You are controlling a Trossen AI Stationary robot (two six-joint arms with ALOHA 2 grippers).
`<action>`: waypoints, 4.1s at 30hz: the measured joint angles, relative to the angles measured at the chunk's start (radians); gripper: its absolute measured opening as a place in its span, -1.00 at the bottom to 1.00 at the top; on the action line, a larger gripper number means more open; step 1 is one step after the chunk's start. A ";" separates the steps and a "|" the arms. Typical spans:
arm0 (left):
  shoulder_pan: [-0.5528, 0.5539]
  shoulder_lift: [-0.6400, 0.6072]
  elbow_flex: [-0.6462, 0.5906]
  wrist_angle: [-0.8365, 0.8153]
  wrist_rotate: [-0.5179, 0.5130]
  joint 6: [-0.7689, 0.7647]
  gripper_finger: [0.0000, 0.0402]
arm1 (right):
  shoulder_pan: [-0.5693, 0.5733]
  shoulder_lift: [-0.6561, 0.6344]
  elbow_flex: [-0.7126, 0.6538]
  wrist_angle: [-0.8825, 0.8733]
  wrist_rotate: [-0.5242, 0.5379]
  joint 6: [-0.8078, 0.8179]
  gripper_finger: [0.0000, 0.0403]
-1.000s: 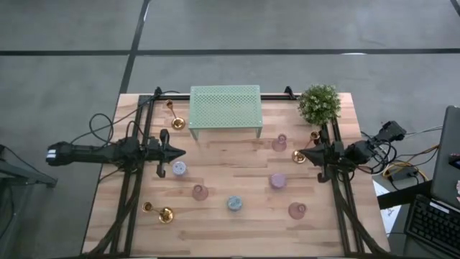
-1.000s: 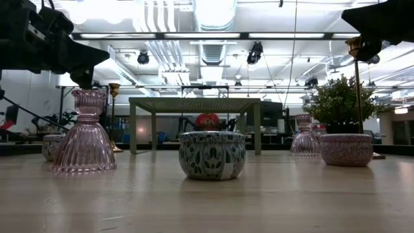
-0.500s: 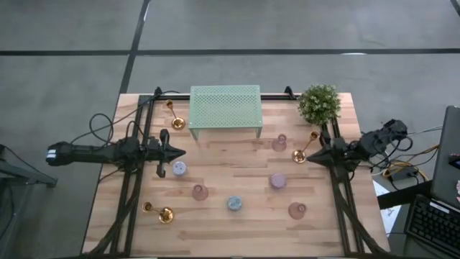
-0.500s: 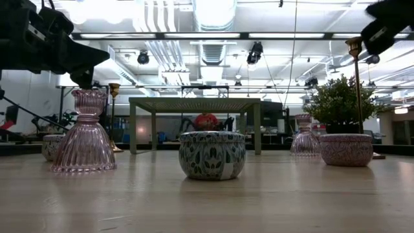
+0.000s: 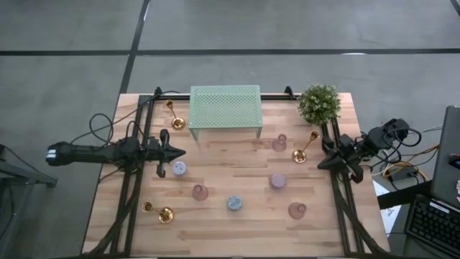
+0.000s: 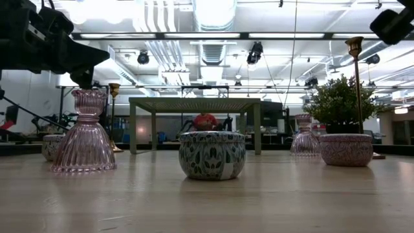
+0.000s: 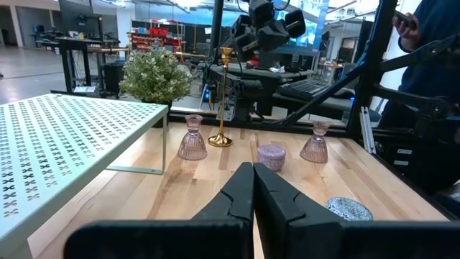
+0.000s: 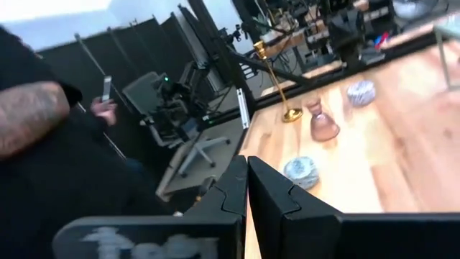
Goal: Pick & Place candle stick holders
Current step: Put the right gold candle holder on the shelf
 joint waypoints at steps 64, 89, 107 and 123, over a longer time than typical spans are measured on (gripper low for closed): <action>0.000 0.000 0.000 -0.002 0.000 0.000 -0.96 | -0.123 0.530 0.395 -0.816 0.375 0.291 0.07; 0.000 0.000 0.000 -0.002 0.000 0.000 -0.96 | -0.213 0.574 0.382 -0.737 0.492 0.256 0.02; 0.000 0.000 0.000 -0.002 0.000 0.000 -0.96 | -0.221 0.580 0.382 -0.713 0.492 0.250 -0.48; 0.000 0.000 0.000 -0.001 0.000 0.000 -0.96 | -0.221 0.579 0.382 -0.712 0.491 0.229 -0.50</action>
